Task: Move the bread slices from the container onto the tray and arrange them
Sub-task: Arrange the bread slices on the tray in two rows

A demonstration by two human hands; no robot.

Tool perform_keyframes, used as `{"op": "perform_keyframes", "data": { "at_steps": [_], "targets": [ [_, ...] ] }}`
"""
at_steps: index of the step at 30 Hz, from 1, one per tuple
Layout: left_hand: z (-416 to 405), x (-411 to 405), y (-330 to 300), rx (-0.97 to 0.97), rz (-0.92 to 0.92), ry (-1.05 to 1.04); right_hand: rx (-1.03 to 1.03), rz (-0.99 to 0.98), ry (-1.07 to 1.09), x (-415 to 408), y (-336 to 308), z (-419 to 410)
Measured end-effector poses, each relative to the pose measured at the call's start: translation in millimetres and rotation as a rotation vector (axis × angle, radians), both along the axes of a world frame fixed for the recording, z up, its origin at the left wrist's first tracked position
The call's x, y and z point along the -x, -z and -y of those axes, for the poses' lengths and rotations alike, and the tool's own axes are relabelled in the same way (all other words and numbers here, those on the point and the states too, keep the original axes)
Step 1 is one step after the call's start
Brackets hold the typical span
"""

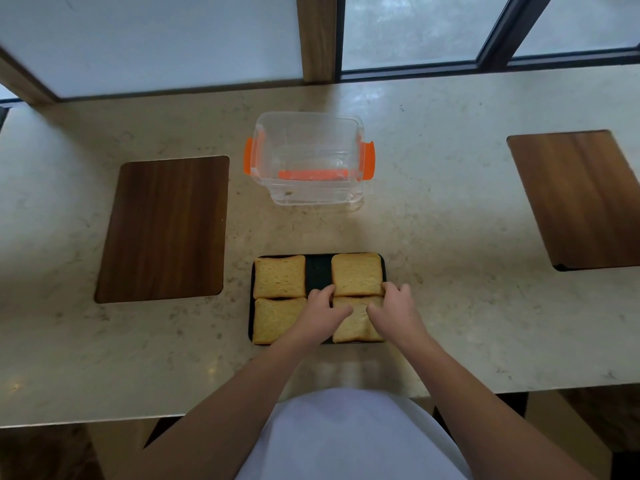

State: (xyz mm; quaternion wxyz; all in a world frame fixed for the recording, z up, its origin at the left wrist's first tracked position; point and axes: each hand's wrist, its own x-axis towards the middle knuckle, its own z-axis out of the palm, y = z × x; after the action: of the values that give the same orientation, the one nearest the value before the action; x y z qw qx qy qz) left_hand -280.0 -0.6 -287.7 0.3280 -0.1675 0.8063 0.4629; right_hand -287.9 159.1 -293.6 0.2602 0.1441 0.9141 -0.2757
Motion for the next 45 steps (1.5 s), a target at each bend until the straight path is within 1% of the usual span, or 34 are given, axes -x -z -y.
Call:
{"op": "perform_keyframes", "data": {
  "at_steps": [5,8,9,11,12,14,15,16,18,19,20,22,24,26,31,33,35,36,37,38,39,41,43,45],
  "targets": [
    [-5,2,3,-0.007,0.017,0.013,-0.003,-0.019,0.016,0,-1,-3],
    [-4,2,2,-0.029,0.014,-0.017,-0.052,-0.013,0.012,0,-4,-4],
    [-1,1,0,-0.020,-0.020,-0.029,-0.089,-0.032,0.005,0,-5,-3],
    [11,-3,-6,0.047,-0.190,-0.079,-0.166,-0.137,-0.038,1,-9,2],
    [22,-4,-9,0.100,-0.296,-0.139,-0.162,-0.209,-0.071,1,-10,8],
    [50,-8,-17,0.213,-0.419,-0.291,-0.038,-0.276,-0.165,0,-14,27],
    [65,-9,-18,0.277,-0.435,-0.343,0.055,-0.253,-0.215,-2,-14,41],
    [80,-10,-16,0.348,-0.431,-0.353,0.141,-0.196,-0.247,-3,-14,55],
    [101,-10,-10,0.477,-0.354,-0.235,0.249,-0.026,-0.223,-2,-11,81],
    [108,-11,-7,0.493,-0.280,-0.181,0.272,0.060,-0.184,1,-9,91],
    [112,-11,-4,0.477,-0.213,-0.170,0.285,0.130,-0.140,6,-7,100],
    [115,-14,-2,0.389,-0.176,-0.232,0.292,0.207,-0.071,13,-6,114],
    [112,-17,-2,0.292,-0.174,-0.306,0.300,0.220,-0.044,16,-4,123],
    [108,-21,-1,0.236,-0.189,-0.322,0.287,0.219,-0.044,15,-3,128],
    [107,-26,3,0.264,-0.235,-0.238,0.291,0.196,-0.050,10,-2,131],
    [105,-27,3,0.315,-0.252,-0.204,0.296,0.190,-0.057,9,-2,129],
    [99,-29,1,0.424,-0.343,-0.140,0.335,0.146,-0.035,7,-2,121],
    [92,-29,-2,0.430,-0.426,-0.114,0.347,0.093,-0.008,6,-4,113],
    [83,-26,-4,0.387,-0.494,-0.092,0.345,0.025,0.032,5,-7,101],
    [71,-23,-7,0.314,-0.520,-0.070,0.333,-0.043,0.092,3,-10,88],
    [59,-20,-9,0.226,-0.487,-0.052,0.311,-0.098,0.163,1,-12,72],
    [36,-11,-10,0.076,-0.294,-0.030,0.254,-0.141,0.288,-6,-15,38],
    [18,-2,-6,0.049,-0.098,0.028,0.200,-0.101,0.343,-13,-16,10],
    [7,3,-2,0.073,-0.011,0.067,0.184,-0.008,0.357,-19,-15,-8]
  ]
}}
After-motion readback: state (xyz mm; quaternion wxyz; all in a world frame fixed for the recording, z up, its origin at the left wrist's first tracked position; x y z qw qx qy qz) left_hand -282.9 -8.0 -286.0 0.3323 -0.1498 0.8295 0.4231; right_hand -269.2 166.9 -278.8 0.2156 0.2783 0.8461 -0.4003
